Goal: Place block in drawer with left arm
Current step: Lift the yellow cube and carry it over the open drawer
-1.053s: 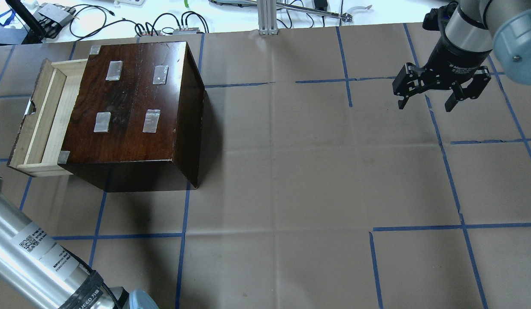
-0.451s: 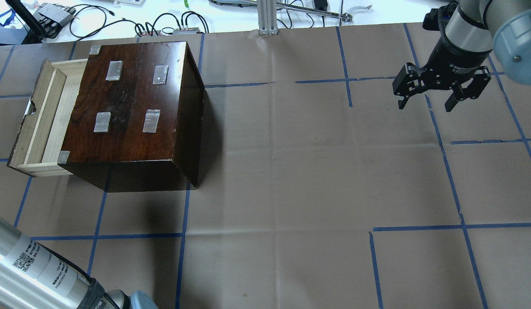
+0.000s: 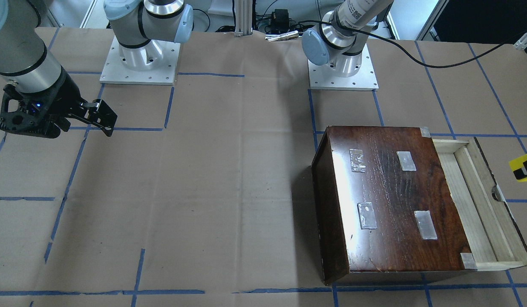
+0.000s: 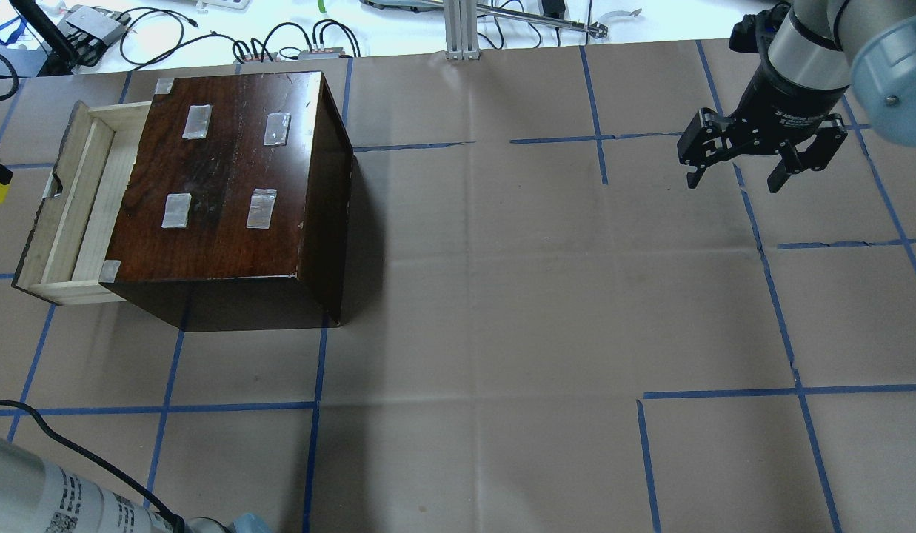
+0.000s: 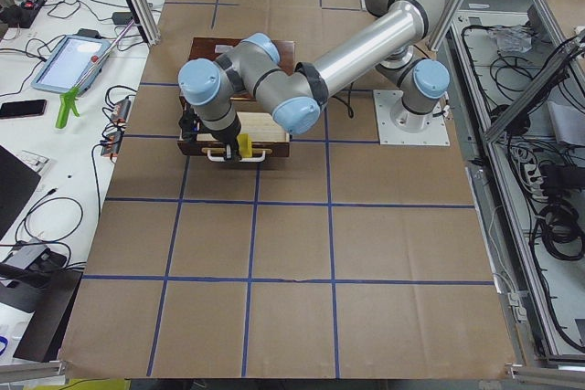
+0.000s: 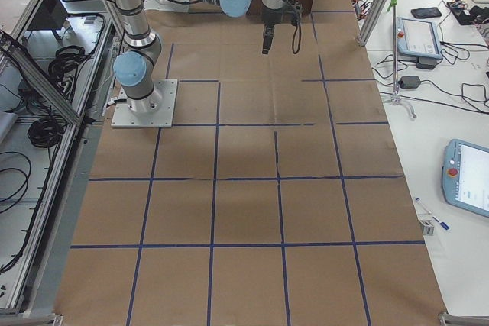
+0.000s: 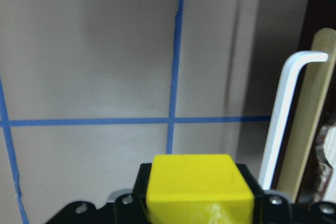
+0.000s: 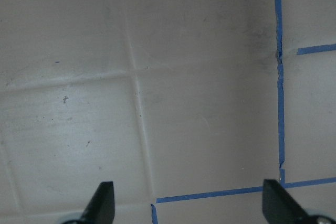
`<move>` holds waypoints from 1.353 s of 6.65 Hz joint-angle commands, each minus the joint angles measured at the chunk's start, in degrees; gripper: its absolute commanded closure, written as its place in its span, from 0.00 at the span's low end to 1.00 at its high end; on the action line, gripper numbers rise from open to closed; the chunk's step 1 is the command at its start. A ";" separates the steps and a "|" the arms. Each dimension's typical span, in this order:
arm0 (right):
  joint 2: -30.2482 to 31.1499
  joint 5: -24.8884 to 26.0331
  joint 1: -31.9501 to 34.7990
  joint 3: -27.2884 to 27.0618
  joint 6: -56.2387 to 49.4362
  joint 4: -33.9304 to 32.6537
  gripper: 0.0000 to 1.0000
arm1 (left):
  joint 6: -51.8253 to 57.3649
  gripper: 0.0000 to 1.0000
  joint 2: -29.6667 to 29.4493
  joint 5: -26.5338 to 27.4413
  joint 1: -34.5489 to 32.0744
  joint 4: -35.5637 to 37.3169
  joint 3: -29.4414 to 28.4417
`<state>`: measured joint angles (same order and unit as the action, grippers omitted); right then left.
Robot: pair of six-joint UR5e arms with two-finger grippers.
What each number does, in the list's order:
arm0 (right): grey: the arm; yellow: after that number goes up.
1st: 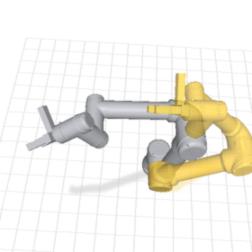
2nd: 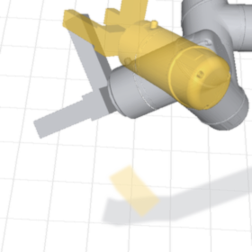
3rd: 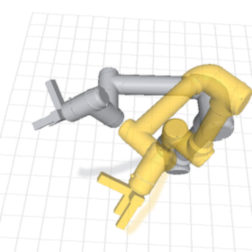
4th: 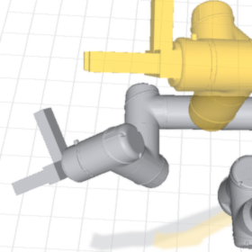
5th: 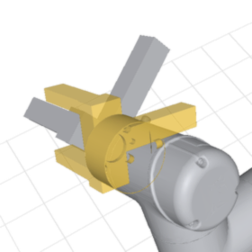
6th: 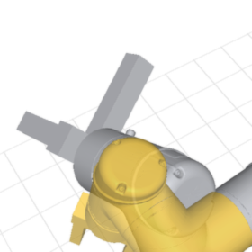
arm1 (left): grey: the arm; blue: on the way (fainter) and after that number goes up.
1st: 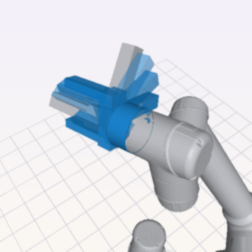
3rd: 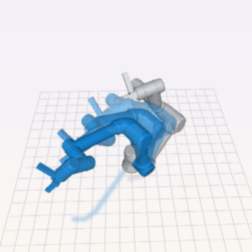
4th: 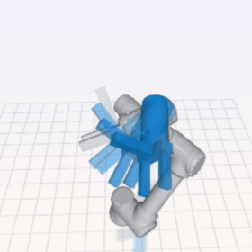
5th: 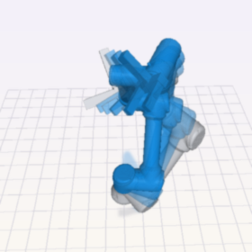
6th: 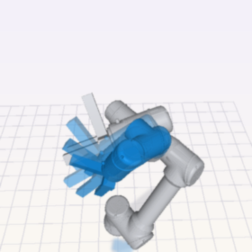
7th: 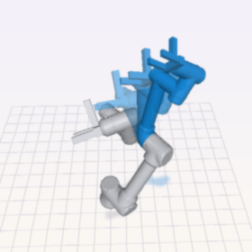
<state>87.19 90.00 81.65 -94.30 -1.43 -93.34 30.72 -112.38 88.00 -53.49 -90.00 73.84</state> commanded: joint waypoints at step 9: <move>0.00 0.00 0.00 0.08 0.02 0.00 0.00 | -9.19 0.59 6.13 -0.28 -7.33 21.80 20.29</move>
<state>87.15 90.00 81.65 -94.29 -1.43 -93.34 21.34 -106.08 87.77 -60.87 -68.11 94.06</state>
